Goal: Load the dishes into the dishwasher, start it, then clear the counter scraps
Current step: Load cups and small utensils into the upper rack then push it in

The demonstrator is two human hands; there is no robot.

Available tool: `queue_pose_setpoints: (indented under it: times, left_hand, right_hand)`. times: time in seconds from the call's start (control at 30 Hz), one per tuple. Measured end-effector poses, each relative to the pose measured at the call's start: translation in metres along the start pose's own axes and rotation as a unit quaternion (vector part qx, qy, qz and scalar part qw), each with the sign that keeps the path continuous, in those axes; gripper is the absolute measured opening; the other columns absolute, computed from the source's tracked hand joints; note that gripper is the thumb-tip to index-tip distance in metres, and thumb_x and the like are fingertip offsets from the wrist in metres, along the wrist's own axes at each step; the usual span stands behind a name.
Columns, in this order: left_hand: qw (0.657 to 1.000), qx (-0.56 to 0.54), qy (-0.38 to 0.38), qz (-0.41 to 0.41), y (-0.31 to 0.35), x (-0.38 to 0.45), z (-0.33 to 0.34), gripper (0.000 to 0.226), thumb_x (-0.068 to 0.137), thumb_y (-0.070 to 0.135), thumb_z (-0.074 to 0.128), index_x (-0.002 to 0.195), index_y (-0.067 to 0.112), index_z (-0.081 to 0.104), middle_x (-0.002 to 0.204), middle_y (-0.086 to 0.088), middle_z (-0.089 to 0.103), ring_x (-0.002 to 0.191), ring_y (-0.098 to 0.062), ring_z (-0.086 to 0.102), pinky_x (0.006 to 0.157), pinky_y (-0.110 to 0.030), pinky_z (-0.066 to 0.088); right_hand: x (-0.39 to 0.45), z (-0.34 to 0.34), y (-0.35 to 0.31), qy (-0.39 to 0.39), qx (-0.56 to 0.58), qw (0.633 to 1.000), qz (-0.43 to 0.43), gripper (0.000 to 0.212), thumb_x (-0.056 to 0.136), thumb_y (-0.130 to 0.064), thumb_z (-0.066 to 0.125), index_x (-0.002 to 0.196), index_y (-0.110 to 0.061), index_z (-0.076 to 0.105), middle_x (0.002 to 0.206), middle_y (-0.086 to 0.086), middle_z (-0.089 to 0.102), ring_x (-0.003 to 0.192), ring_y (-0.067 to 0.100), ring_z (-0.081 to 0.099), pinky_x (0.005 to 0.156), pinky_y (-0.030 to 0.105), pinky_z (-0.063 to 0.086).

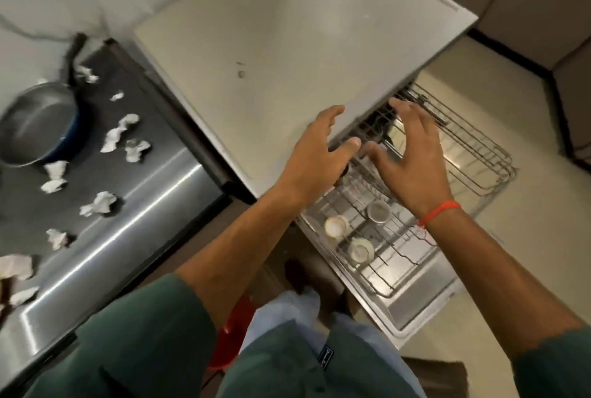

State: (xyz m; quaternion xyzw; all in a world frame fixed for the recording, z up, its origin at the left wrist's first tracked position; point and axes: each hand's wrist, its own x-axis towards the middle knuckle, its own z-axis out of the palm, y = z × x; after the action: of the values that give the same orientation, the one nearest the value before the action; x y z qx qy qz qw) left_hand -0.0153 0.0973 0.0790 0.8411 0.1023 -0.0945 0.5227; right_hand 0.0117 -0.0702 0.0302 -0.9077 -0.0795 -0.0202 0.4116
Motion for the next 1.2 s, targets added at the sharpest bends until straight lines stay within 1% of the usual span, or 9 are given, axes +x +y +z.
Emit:
queue_pose_setpoints:
  times: [0.2, 0.37, 0.47, 0.63, 0.77, 0.87, 0.97, 1.13, 1.2]
  left_hand:
    - [0.994, -0.033, 0.099, -0.014, -0.010, -0.032, -0.090, 0.057, 0.099, 0.033, 0.062, 0.150, 0.035, 0.037, 0.156, 0.006, 0.040, 0.142, -0.008, 0.037, 0.115, -0.034, 0.036]
    - [0.985, -0.086, 0.144, -0.031, -0.042, -0.057, -0.147, 0.058, 0.098, 0.035, 0.063, 0.150, 0.039, 0.038, 0.157, 0.011, 0.039, 0.144, -0.004, 0.035, 0.118, -0.038, 0.034]
    - [0.979, -0.106, 0.167, -0.039, -0.064, -0.071, -0.179, 0.059, 0.097, 0.037, 0.063, 0.151, 0.038, 0.037, 0.157, 0.011, 0.039, 0.145, -0.003, 0.033, 0.118, -0.034, 0.032]
    - [0.971, -0.093, 0.217, -0.047, -0.090, -0.086, -0.227, 0.060, 0.097, 0.037, 0.062, 0.151, 0.035, 0.037, 0.155, 0.006, 0.042, 0.143, -0.005, 0.035, 0.118, -0.035, 0.033]
    - [0.953, -0.108, 0.277, -0.051, -0.105, -0.109, -0.255, 0.058, 0.098, 0.034, 0.061, 0.151, 0.033, 0.037, 0.155, 0.010, 0.040, 0.135, 0.001, 0.036, 0.115, -0.030, 0.035]
    - [0.939, -0.125, 0.314, -0.055, -0.114, -0.128, -0.267, 0.058, 0.099, 0.034, 0.060, 0.152, 0.033, 0.036, 0.156, 0.011, 0.037, 0.136, 0.002, 0.034, 0.111, -0.025, 0.031]
    - [0.924, -0.132, 0.352, -0.067, -0.119, -0.146, -0.263, 0.058, 0.098, 0.035, 0.061, 0.151, 0.034, 0.037, 0.156, 0.009, 0.037, 0.143, -0.003, 0.032, 0.116, -0.031, 0.032]
    - [0.901, -0.140, 0.403, -0.079, -0.107, -0.176, -0.237, 0.058, 0.099, 0.033, 0.061, 0.151, 0.031, 0.038, 0.154, 0.006, 0.039, 0.142, -0.004, 0.032, 0.116, -0.032, 0.032]
    - [0.897, -0.134, 0.412, -0.091, -0.100, -0.187, -0.219, 0.060, 0.099, 0.032, 0.061, 0.153, 0.029, 0.036, 0.155, 0.004, 0.038, 0.142, -0.006, 0.033, 0.114, -0.031, 0.033]
  right_hand:
    - [0.009, 0.027, -0.075, -0.062, 0.025, 0.994, -0.087, 0.063, 0.094, -0.034, 0.068, 0.150, -0.024, 0.041, 0.153, 0.011, 0.036, 0.142, 0.024, 0.035, 0.112, 0.034, 0.033]
    - [-0.001, 0.066, -0.131, -0.091, 0.033, 0.988, -0.123, 0.059, 0.096, -0.035, 0.067, 0.149, -0.025, 0.042, 0.151, 0.005, 0.039, 0.140, 0.017, 0.037, 0.109, 0.027, 0.029]
    - [-0.006, 0.095, -0.164, -0.114, 0.037, 0.984, -0.134, 0.061, 0.094, -0.032, 0.068, 0.148, -0.027, 0.042, 0.151, 0.000, 0.039, 0.136, 0.007, 0.035, 0.108, 0.022, 0.027]
    - [-0.007, 0.138, -0.208, -0.126, 0.028, 0.977, -0.170, 0.060, 0.093, -0.031, 0.069, 0.147, -0.024, 0.044, 0.149, 0.001, 0.043, 0.139, 0.014, 0.038, 0.109, 0.026, 0.028]
    - [-0.010, 0.163, -0.240, -0.163, 0.019, 0.962, -0.220, 0.061, 0.093, -0.032, 0.067, 0.148, -0.022, 0.043, 0.150, 0.000, 0.044, 0.140, 0.012, 0.036, 0.109, 0.019, 0.024]
    - [-0.010, 0.173, -0.263, -0.181, 0.014, 0.948, -0.260, 0.061, 0.092, -0.030, 0.068, 0.148, -0.021, 0.044, 0.148, -0.001, 0.046, 0.139, 0.012, 0.037, 0.105, 0.009, 0.020]
    - [-0.016, 0.176, -0.272, -0.202, 0.016, 0.936, -0.287, 0.061, 0.092, -0.029, 0.069, 0.147, -0.021, 0.045, 0.146, 0.000, 0.047, 0.138, 0.013, 0.039, 0.103, 0.006, 0.019]
    - [-0.029, 0.162, -0.268, -0.239, 0.025, 0.918, -0.314, 0.061, 0.092, -0.032, 0.068, 0.148, -0.024, 0.044, 0.149, 0.002, 0.045, 0.141, 0.014, 0.036, 0.110, 0.021, 0.025]
    - [-0.035, 0.152, -0.259, -0.252, 0.028, 0.912, -0.321, 0.061, 0.093, -0.033, 0.068, 0.149, -0.025, 0.043, 0.150, 0.002, 0.044, 0.141, 0.014, 0.036, 0.111, 0.023, 0.025]
